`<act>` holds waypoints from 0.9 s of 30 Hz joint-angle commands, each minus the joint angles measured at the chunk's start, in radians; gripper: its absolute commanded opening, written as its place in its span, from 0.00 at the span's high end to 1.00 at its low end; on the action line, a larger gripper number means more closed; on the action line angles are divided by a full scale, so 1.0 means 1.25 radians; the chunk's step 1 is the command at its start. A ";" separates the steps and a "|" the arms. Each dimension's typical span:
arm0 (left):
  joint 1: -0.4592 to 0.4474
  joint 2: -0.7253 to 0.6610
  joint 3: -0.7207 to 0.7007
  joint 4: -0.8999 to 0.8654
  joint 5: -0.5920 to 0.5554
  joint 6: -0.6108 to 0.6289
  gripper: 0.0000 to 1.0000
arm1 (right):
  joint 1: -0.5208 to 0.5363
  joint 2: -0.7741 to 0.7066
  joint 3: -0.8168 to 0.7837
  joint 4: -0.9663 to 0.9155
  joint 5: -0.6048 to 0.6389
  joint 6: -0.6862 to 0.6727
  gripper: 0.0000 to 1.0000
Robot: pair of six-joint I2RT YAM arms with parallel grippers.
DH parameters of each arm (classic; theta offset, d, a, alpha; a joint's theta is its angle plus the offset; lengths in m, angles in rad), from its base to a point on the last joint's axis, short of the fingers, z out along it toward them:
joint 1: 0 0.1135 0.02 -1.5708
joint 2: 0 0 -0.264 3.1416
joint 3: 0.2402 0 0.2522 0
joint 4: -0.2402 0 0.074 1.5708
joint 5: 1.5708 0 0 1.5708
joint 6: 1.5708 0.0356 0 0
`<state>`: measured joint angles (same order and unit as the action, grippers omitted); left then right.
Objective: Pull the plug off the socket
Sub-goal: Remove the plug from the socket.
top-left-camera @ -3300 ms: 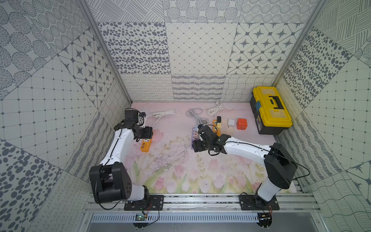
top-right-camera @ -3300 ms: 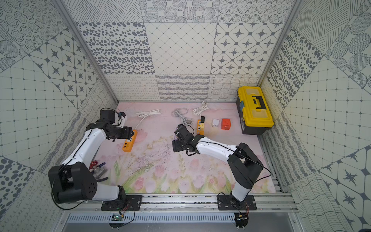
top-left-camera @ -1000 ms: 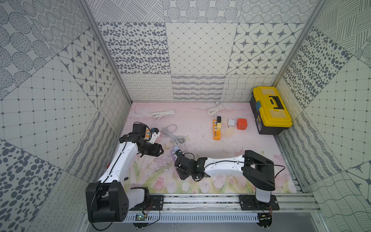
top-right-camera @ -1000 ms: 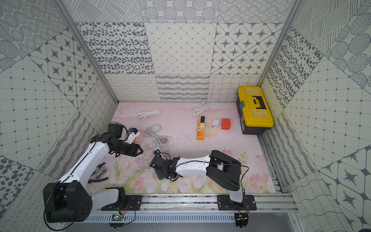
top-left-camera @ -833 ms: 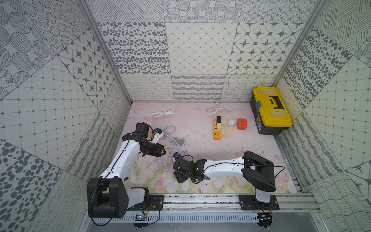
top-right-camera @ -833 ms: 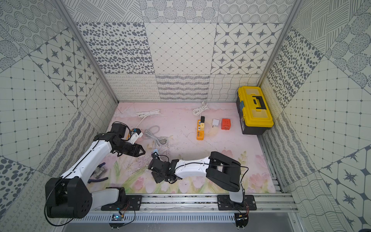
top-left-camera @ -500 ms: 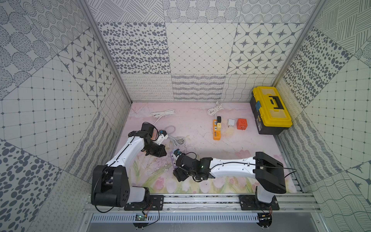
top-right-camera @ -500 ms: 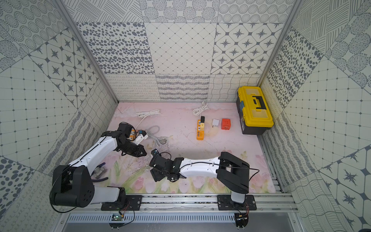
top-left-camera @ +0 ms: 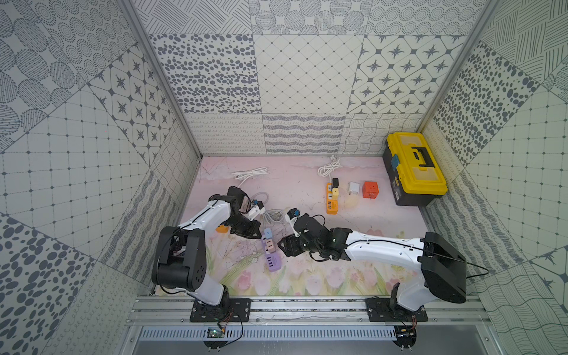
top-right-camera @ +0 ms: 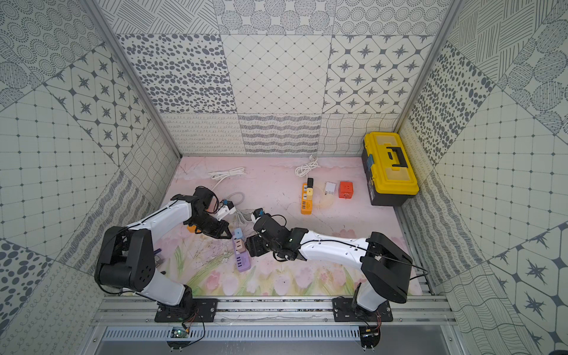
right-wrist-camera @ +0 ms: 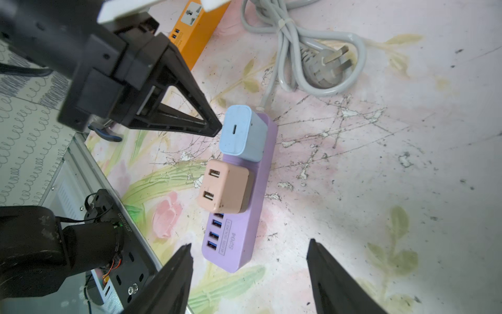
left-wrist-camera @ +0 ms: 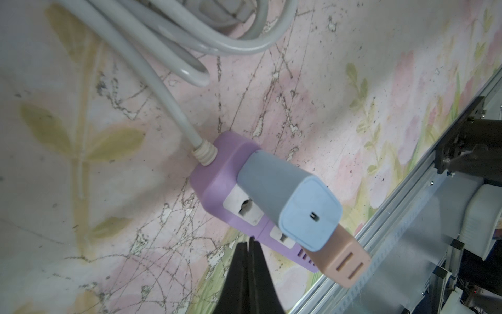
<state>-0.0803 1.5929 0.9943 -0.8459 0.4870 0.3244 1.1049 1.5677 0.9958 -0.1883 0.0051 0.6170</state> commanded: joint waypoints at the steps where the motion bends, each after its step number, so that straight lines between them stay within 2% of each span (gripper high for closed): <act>1: -0.004 0.028 0.011 0.011 0.067 0.031 1.00 | 0.005 0.005 0.023 0.016 -0.021 -0.016 0.29; 8: -0.005 0.089 0.017 0.021 0.030 0.020 1.00 | 0.036 0.054 0.098 -0.057 0.036 -0.065 0.29; 13: -0.004 0.090 -0.007 0.048 0.000 0.012 1.00 | 0.062 0.130 0.191 -0.136 0.096 -0.092 0.27; 27: -0.003 0.091 -0.012 0.066 -0.043 -0.004 1.00 | 0.065 0.258 0.292 -0.181 0.128 -0.096 0.31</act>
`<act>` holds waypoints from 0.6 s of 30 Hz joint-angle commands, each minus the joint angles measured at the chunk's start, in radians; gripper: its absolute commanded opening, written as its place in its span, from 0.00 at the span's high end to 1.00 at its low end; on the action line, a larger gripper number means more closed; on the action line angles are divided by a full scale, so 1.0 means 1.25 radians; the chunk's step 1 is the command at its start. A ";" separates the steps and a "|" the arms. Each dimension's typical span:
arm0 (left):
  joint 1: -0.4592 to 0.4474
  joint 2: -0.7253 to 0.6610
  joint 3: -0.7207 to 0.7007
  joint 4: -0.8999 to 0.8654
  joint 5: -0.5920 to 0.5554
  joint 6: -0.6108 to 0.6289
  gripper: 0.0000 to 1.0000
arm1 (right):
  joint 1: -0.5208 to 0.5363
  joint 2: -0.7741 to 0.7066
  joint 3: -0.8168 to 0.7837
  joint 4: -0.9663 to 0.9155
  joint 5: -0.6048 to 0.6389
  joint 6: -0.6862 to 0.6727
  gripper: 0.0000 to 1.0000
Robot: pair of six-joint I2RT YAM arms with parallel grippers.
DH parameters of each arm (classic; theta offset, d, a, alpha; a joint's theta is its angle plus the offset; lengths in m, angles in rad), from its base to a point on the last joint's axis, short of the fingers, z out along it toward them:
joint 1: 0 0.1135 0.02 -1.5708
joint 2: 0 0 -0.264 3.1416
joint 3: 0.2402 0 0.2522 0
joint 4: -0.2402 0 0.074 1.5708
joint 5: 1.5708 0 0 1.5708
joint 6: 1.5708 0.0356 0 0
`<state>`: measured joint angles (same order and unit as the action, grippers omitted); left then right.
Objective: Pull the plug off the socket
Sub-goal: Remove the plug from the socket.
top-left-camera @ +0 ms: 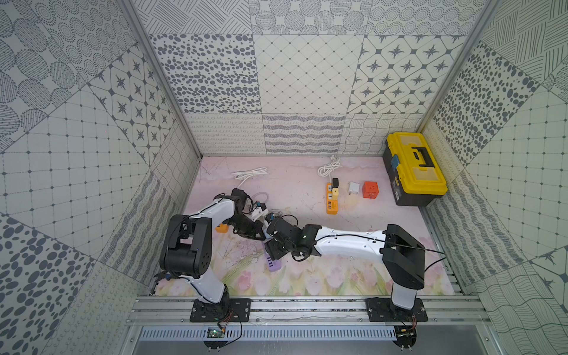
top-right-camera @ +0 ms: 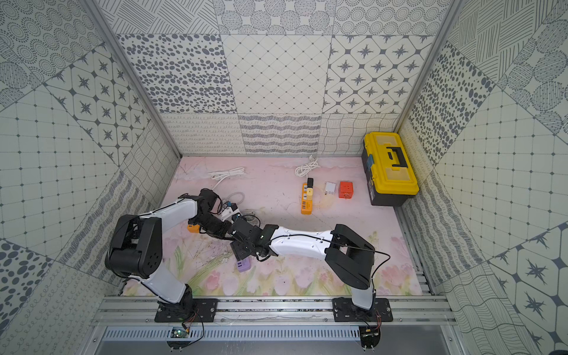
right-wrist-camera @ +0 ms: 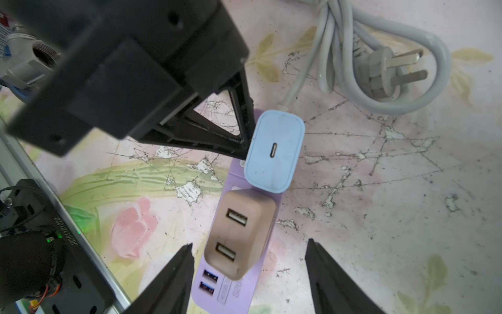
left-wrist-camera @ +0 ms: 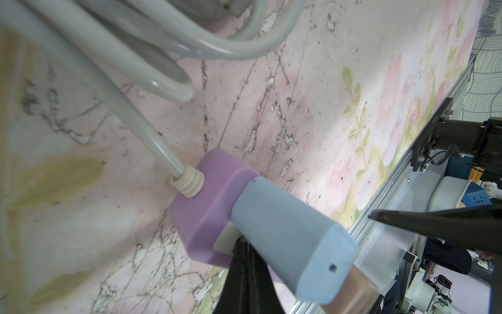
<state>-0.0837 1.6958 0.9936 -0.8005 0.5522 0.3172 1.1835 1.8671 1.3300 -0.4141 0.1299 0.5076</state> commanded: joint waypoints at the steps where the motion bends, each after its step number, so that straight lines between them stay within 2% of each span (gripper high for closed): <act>1: -0.001 0.007 -0.012 0.031 -0.097 0.000 1.00 | 0.001 0.025 0.027 0.000 0.033 -0.008 0.32; 5: -0.001 0.003 -0.014 0.033 -0.098 0.002 1.00 | -0.001 0.041 0.032 0.009 0.033 -0.004 0.36; 18: -0.001 -0.001 -0.017 0.034 -0.099 0.002 1.00 | 0.011 0.036 0.006 0.047 0.039 0.024 0.63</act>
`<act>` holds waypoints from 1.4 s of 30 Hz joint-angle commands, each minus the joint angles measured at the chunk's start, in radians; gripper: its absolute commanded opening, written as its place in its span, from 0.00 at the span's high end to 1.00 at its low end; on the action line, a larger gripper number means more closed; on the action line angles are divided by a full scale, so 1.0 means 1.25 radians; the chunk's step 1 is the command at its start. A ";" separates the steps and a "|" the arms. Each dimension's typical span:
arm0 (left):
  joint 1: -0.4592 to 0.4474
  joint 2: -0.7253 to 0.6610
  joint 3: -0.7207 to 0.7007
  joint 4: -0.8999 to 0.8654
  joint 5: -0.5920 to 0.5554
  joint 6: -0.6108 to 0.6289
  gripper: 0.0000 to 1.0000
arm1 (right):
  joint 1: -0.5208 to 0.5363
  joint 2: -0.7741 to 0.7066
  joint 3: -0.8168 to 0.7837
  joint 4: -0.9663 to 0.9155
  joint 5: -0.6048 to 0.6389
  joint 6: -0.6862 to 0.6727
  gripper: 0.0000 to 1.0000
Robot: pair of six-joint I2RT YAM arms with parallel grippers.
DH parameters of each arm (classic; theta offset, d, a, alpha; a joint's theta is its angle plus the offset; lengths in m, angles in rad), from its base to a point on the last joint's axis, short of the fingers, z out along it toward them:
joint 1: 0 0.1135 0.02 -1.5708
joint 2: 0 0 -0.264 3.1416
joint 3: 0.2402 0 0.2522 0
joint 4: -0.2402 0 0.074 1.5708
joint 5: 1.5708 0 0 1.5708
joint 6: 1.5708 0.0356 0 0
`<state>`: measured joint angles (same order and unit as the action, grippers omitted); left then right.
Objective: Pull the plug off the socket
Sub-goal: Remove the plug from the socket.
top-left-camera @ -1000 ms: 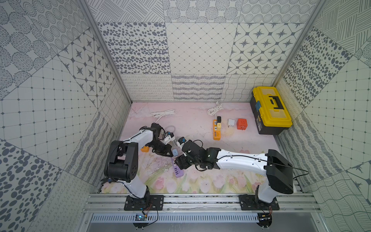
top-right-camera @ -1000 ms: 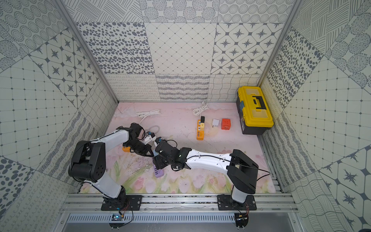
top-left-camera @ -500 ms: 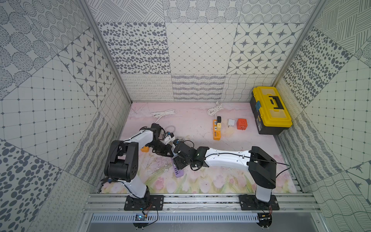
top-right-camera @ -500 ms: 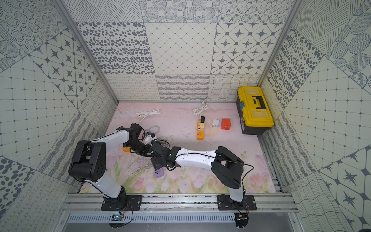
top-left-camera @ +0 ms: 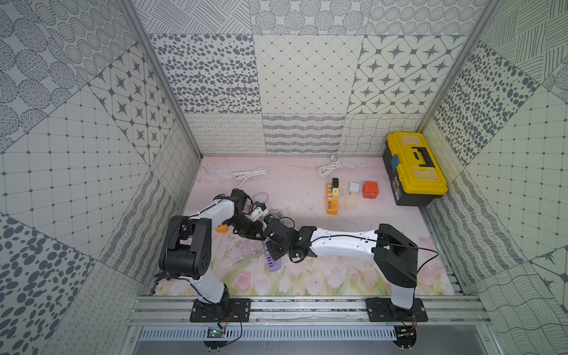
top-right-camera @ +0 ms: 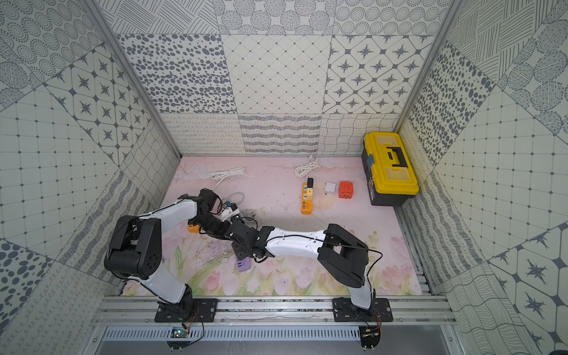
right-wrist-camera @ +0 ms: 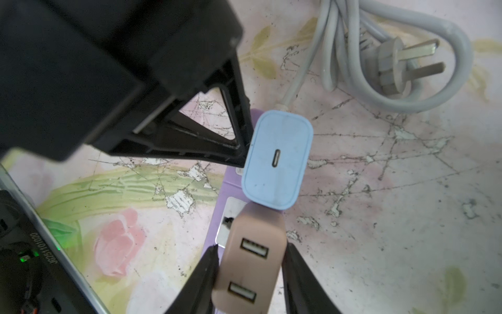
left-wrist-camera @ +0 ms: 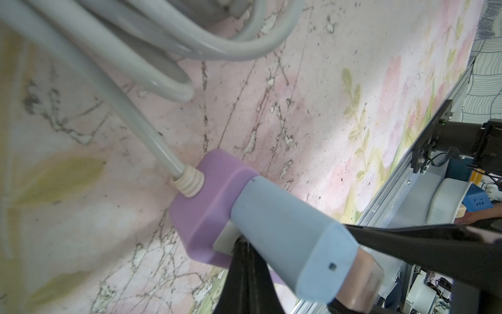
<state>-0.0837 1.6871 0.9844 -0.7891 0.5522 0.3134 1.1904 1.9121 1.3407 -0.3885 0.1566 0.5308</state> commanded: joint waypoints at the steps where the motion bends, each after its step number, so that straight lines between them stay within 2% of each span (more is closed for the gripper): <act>1: -0.002 0.006 -0.010 0.025 -0.099 0.004 1.00 | 0.010 0.005 0.003 0.021 0.025 0.005 0.64; 6: -0.001 0.010 -0.008 0.024 -0.101 0.004 1.00 | 0.026 0.023 0.028 -0.006 0.061 0.011 0.72; 15: 0.001 0.011 -0.007 0.024 -0.102 0.003 1.00 | 0.044 0.019 0.044 -0.030 0.109 0.037 0.78; 42: 0.001 0.020 -0.009 0.034 -0.113 0.003 1.00 | 0.058 -0.001 0.098 -0.079 0.157 0.044 0.84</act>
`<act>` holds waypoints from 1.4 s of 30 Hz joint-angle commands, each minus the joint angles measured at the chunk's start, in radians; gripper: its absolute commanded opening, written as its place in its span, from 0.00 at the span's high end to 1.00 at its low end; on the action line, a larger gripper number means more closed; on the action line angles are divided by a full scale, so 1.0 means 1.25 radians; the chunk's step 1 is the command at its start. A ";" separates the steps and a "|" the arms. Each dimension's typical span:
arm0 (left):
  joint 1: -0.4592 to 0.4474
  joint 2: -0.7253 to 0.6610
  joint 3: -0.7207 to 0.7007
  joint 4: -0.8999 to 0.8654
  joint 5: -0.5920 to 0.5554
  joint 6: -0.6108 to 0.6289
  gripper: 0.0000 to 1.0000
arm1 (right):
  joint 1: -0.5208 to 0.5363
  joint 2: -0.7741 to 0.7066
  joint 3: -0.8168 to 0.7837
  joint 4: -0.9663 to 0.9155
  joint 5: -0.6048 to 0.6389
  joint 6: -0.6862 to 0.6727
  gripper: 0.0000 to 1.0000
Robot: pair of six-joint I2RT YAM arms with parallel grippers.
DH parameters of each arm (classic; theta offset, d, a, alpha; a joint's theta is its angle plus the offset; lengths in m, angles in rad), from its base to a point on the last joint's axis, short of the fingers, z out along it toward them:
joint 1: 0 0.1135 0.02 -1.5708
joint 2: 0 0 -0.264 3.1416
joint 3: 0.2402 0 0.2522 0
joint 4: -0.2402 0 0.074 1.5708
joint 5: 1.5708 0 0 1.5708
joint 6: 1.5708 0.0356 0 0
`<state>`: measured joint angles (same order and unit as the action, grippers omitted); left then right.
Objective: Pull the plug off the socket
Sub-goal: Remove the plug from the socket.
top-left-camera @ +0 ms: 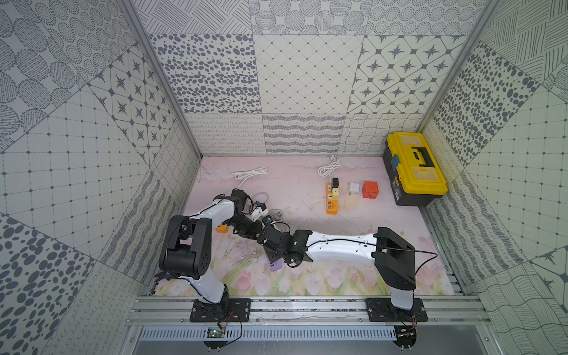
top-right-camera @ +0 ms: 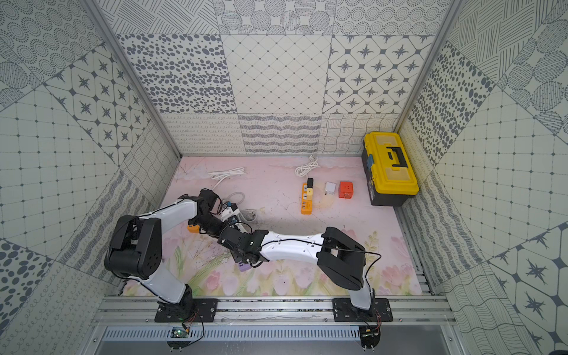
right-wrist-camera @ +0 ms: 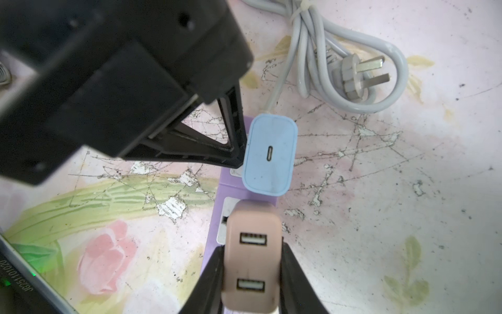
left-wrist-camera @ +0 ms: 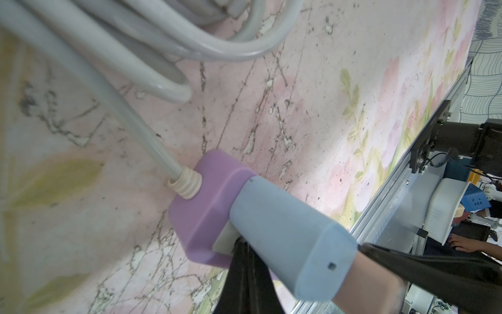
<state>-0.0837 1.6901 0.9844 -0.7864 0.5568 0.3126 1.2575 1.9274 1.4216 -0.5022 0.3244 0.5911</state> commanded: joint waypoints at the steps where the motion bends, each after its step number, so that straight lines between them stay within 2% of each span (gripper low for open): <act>1: 0.001 0.017 -0.007 0.031 -0.117 0.004 1.00 | 0.004 -0.013 0.036 0.009 0.024 -0.005 0.83; 7: 0.000 0.013 -0.009 0.032 -0.117 0.003 1.00 | 0.004 -0.034 0.027 0.003 0.031 -0.004 0.84; 13: 0.001 0.012 -0.010 0.034 -0.118 0.003 1.00 | -0.007 -0.108 -0.020 0.009 0.027 -0.002 0.85; 17: 0.001 0.012 -0.011 0.033 -0.119 0.003 1.00 | -0.052 -0.208 -0.101 0.036 -0.010 0.013 0.85; 22: -0.001 0.011 -0.011 0.033 -0.119 0.003 1.00 | -0.156 -0.369 -0.230 0.059 -0.054 0.034 0.85; 26: 0.001 0.011 -0.012 0.033 -0.119 0.003 1.00 | -0.303 -0.506 -0.360 0.096 -0.147 0.070 0.86; 30: 0.000 0.009 -0.012 0.035 -0.119 0.002 1.00 | -0.503 -0.634 -0.516 0.180 -0.286 0.114 0.86; 33: 0.001 0.011 -0.011 0.033 -0.118 0.003 1.00 | -0.652 -0.687 -0.599 0.212 -0.357 0.131 0.86; 39: 0.000 0.005 -0.013 0.035 -0.118 0.004 1.00 | -0.915 -0.651 -0.721 0.378 -0.558 0.181 0.86; 42: 0.001 0.007 -0.013 0.035 -0.119 0.003 1.00 | -0.976 -0.598 -0.736 0.441 -0.585 0.196 0.86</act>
<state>-0.0837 1.6882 0.9825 -0.7841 0.5579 0.3088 0.0799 1.1374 0.5148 -0.1272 -0.2825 0.7975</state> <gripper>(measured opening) 0.050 0.321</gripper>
